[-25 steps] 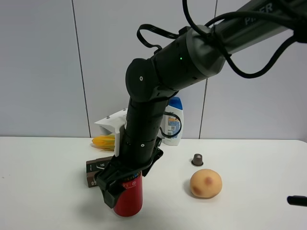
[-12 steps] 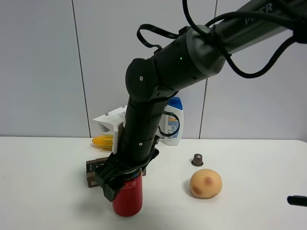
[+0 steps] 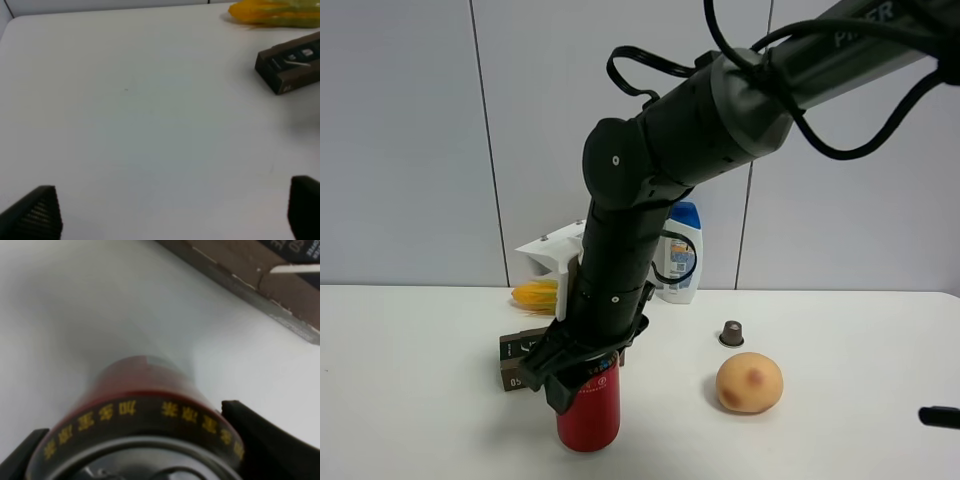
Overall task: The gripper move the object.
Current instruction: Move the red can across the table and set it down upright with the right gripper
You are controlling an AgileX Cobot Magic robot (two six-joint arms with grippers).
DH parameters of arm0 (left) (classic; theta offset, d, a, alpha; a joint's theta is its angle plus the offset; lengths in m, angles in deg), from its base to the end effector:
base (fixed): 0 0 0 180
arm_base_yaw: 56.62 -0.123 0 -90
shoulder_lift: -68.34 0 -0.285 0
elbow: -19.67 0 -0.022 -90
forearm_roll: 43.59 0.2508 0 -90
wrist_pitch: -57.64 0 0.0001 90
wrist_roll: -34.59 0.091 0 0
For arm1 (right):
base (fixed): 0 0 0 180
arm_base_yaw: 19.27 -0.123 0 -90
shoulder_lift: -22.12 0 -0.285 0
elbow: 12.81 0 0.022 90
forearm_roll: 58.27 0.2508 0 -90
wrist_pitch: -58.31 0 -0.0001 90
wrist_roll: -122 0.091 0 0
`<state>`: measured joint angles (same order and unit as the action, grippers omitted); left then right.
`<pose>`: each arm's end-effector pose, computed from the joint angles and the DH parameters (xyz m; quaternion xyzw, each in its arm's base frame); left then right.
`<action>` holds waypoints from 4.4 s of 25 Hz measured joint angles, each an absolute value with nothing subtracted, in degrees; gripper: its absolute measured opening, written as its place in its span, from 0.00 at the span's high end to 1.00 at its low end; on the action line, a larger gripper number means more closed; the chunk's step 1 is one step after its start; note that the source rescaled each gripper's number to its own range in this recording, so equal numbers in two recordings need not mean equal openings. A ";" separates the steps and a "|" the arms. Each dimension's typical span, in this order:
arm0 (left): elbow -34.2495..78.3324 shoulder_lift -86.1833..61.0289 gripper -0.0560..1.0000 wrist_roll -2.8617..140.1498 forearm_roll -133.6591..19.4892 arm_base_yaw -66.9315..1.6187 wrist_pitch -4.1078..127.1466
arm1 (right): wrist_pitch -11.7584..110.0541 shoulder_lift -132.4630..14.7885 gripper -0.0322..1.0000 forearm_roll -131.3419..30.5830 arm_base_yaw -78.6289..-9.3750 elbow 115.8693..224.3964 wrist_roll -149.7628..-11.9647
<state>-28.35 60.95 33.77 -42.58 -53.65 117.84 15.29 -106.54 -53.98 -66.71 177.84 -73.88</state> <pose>-0.0066 0.0017 0.2807 0.0155 0.8461 -0.0088 0.5328 0.2937 0.3268 0.1613 -0.4979 0.8509 0.0734 0.1504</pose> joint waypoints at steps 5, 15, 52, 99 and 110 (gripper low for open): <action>-28.35 60.95 0.00 33.77 -42.58 -53.65 117.84 | 14.91 -98.10 0.97 -53.98 -66.71 177.88 -73.88; -28.35 60.95 0.00 33.77 -42.58 -53.65 117.84 | -2.95 -91.47 0.97 -68.34 -64.69 193.70 -59.96; -28.35 60.95 0.00 33.77 -42.58 -53.65 117.84 | -5.70 -91.14 0.97 -68.47 -31.79 183.18 -55.99; -28.35 60.95 0.00 33.77 -42.58 -53.65 117.84 | 37.53 -100.55 0.95 -53.81 -27.15 163.33 -53.91; -28.35 60.95 0.00 33.77 -42.58 -53.65 117.84 | 36.88 -99.63 0.53 -53.57 -27.15 163.33 -55.41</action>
<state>-28.35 60.95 33.77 -42.58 -53.65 117.84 36.88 -99.63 -53.57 -27.15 163.33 -55.41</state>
